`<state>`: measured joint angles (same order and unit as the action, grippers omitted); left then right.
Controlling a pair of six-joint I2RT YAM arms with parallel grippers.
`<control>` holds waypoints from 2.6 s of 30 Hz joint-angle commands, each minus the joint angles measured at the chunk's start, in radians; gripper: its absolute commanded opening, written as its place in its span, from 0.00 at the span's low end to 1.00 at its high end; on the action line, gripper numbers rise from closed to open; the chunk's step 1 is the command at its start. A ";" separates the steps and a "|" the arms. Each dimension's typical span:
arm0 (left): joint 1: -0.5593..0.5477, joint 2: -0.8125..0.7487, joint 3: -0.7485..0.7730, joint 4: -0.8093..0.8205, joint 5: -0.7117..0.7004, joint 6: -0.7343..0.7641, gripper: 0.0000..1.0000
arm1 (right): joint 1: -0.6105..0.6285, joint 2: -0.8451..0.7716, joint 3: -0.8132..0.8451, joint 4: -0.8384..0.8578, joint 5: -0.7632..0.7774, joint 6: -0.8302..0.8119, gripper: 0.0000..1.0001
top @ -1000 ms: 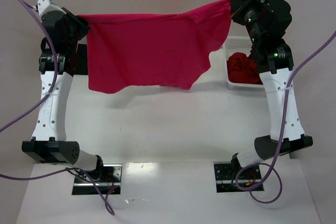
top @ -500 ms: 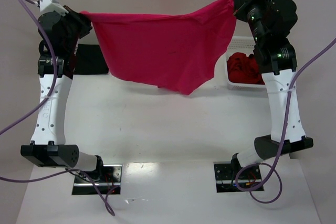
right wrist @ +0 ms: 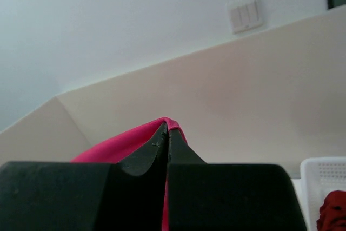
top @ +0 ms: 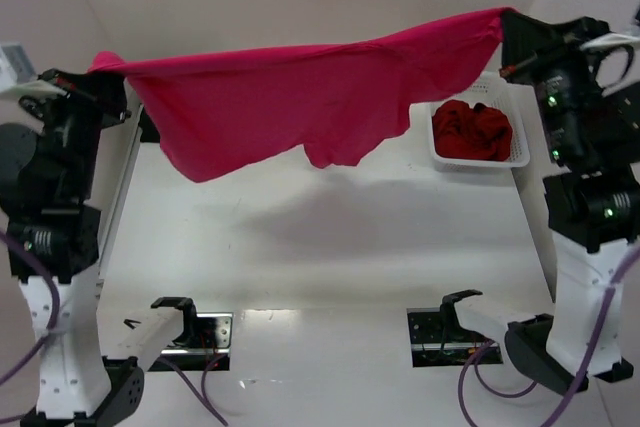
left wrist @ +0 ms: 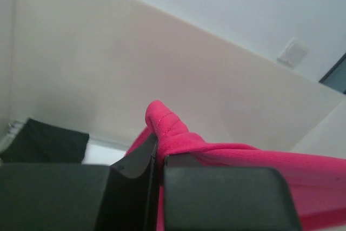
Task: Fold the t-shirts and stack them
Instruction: Flatten out the tshirt
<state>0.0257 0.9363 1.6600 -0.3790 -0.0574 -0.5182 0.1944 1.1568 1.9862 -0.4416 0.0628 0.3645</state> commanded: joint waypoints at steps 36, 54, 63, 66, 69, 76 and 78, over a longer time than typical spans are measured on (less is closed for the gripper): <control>0.003 0.013 -0.210 0.083 -0.223 0.116 0.00 | 0.011 0.097 -0.041 0.049 0.144 -0.068 0.00; 0.003 -0.093 -0.227 -0.018 -0.361 0.060 0.00 | 0.011 -0.002 -0.153 0.019 0.238 -0.087 0.00; 0.003 0.068 -0.603 0.179 -0.358 -0.014 0.00 | 0.011 0.164 -0.538 0.176 0.350 -0.064 0.00; 0.013 0.154 -0.631 0.201 -0.358 -0.014 0.00 | 0.011 0.240 -0.558 0.187 0.359 -0.053 0.00; 0.013 0.332 -0.643 0.242 -0.390 -0.032 0.00 | 0.011 0.334 -0.622 0.300 0.359 -0.044 0.00; 0.022 0.607 -0.550 0.386 -0.435 -0.019 0.00 | 0.011 0.543 -0.584 0.394 0.319 -0.012 0.00; 0.033 0.682 -0.482 0.397 -0.426 -0.008 0.00 | 0.011 0.605 -0.534 0.394 0.299 0.004 0.00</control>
<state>0.0238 1.5490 1.0451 -0.1207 -0.4023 -0.5301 0.2165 1.7008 1.3838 -0.1841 0.3237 0.3428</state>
